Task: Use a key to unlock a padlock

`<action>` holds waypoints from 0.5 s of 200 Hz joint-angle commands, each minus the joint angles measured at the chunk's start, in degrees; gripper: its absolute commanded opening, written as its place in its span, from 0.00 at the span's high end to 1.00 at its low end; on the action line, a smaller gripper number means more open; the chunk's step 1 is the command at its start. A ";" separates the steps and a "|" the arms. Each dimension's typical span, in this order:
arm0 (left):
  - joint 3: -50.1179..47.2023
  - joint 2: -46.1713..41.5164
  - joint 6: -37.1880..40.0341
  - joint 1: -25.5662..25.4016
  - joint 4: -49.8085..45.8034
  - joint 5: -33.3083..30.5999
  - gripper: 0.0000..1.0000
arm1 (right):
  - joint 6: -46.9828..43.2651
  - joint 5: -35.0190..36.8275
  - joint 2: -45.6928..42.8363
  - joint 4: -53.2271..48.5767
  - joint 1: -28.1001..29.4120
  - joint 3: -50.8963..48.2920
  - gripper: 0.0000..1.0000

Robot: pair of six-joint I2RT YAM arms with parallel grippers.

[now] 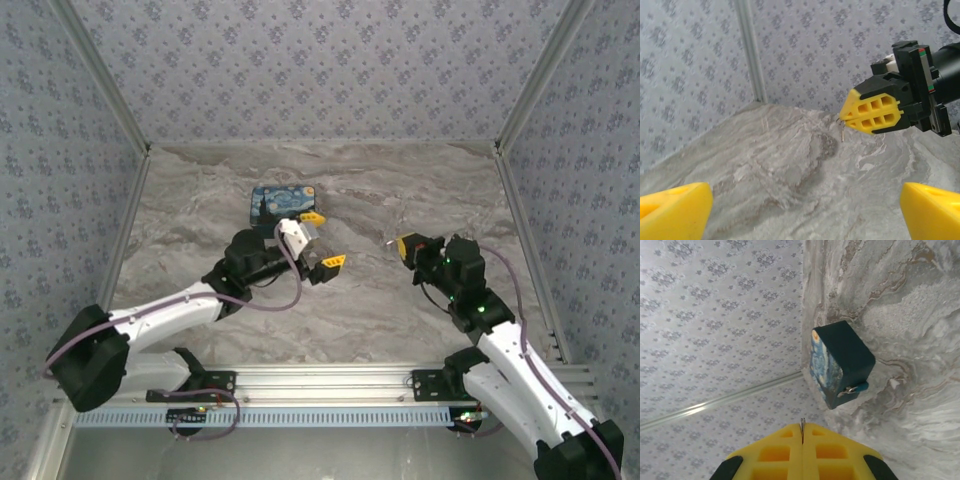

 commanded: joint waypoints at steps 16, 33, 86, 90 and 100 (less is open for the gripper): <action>7.60 4.64 8.26 -1.41 1.45 5.57 0.15 | 6.76 0.55 -0.64 -3.02 0.60 2.95 1.00; 10.26 6.82 9.19 -1.80 -0.52 7.30 0.20 | 6.84 0.69 -1.08 -3.98 1.28 3.45 1.00; 14.63 12.69 10.34 -3.85 -1.19 9.54 0.26 | 7.93 4.12 -3.10 -3.68 4.47 3.57 1.00; 15.00 12.97 10.37 -3.94 -1.38 9.85 0.27 | 8.04 4.38 -3.12 -3.56 4.76 3.68 1.00; 15.87 13.99 10.35 -4.10 -1.71 10.14 0.29 | 8.26 4.88 -3.12 -3.20 5.37 3.66 1.00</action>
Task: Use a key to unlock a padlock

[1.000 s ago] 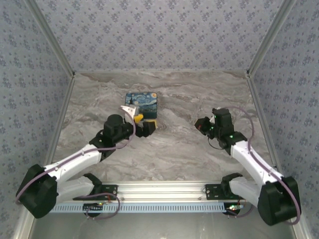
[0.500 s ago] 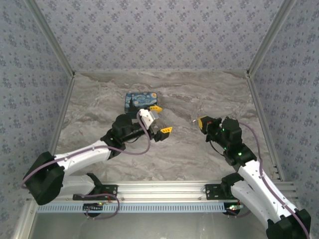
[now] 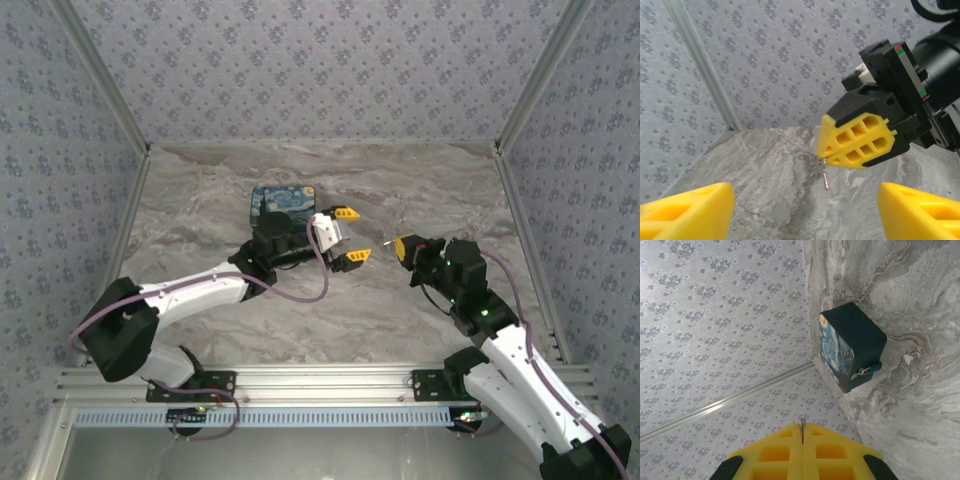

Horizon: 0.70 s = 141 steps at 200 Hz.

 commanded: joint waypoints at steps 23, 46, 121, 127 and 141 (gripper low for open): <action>5.35 3.86 1.64 -1.00 -1.13 3.46 0.31 | 1.66 4.02 -0.75 -0.04 2.25 2.63 1.00; 6.61 5.43 1.82 -1.15 -1.24 3.67 0.33 | 1.66 4.52 -0.75 -0.30 2.93 2.94 1.00; 8.42 8.61 1.95 -1.10 -2.16 3.44 0.47 | 1.48 7.37 -0.94 -0.81 5.86 3.65 1.00; 8.49 8.61 2.00 -1.20 -2.25 3.36 0.49 | 1.44 7.58 -0.94 -0.77 5.97 3.65 1.00; 8.50 8.75 2.00 -1.18 -2.32 3.34 0.54 | 1.48 7.80 -0.94 -1.02 6.25 3.65 1.00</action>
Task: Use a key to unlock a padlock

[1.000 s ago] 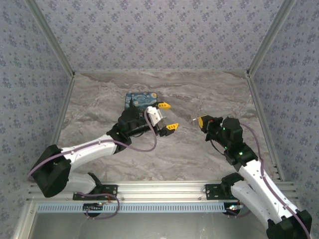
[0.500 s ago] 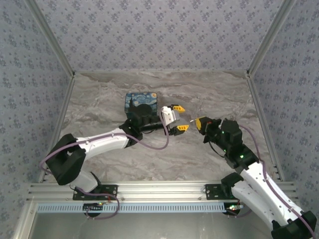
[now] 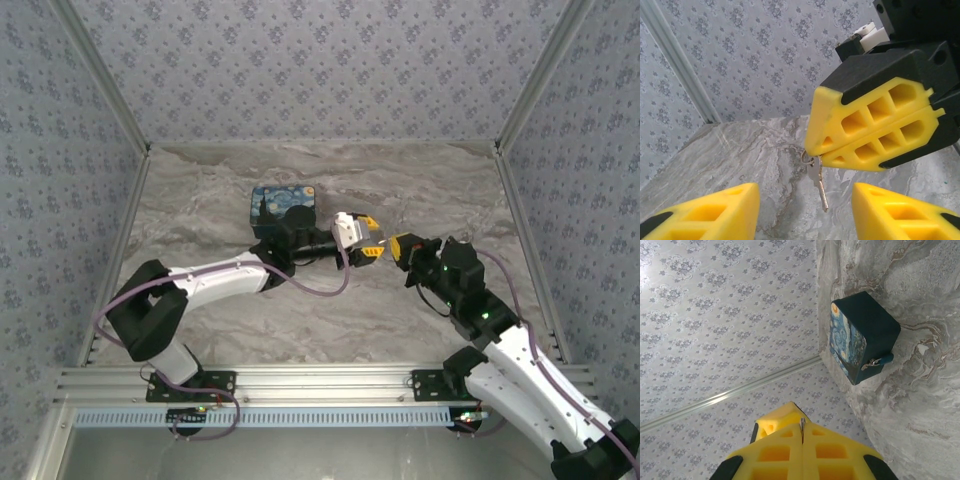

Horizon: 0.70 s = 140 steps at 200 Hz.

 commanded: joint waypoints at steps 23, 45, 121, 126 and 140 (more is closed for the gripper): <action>2.04 0.52 0.70 -0.32 -0.39 1.42 0.65 | 0.91 3.11 -0.67 -1.15 0.89 1.81 1.00; 1.97 0.50 0.78 -0.41 -0.55 1.11 0.71 | 0.92 3.46 -0.68 -1.20 1.01 1.85 1.00; 1.95 0.23 1.08 -0.37 -1.30 0.32 0.91 | 1.10 4.40 -0.68 -1.08 1.71 1.50 1.00; 1.94 0.16 1.10 -0.37 -1.48 0.23 0.93 | 1.07 4.46 -0.68 -1.09 1.67 1.50 1.00; 1.95 -0.24 1.40 -0.38 -2.18 -0.20 0.97 | 0.87 4.82 -0.83 -1.90 1.72 1.74 1.00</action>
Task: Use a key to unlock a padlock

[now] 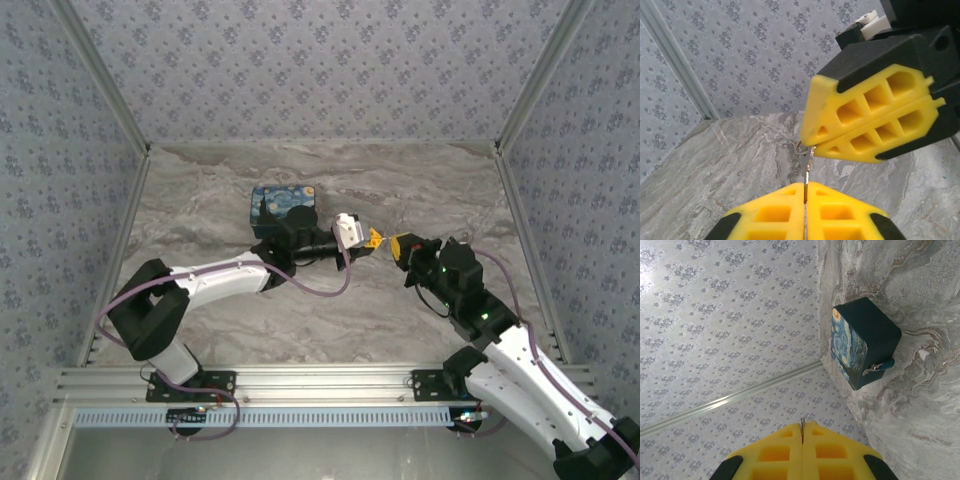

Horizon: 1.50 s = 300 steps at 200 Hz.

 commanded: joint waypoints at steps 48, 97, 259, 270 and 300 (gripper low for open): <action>1.47 -2.19 2.03 -0.04 -4.29 -0.37 1.00 | -1.45 4.62 -2.96 -4.58 0.75 1.55 0.85; 1.01 -4.98 -0.29 2.61 -8.76 -0.93 1.00 | -15.29 8.85 -6.65 -14.20 -0.11 4.56 0.42; 22.10 -16.93 -4.29 6.08 -79.78 -8.29 1.00 | -112.69 -34.24 -3.88 0.37 -2.06 -1.32 0.01; 24.62 -16.48 -3.79 6.02 -83.11 -7.29 1.00 | -112.94 -36.65 -3.27 6.28 -2.10 -3.45 0.01; 30.80 -14.79 -2.67 5.96 -90.74 -5.04 1.00 | -111.29 -41.89 3.78 16.78 -1.37 -4.61 0.09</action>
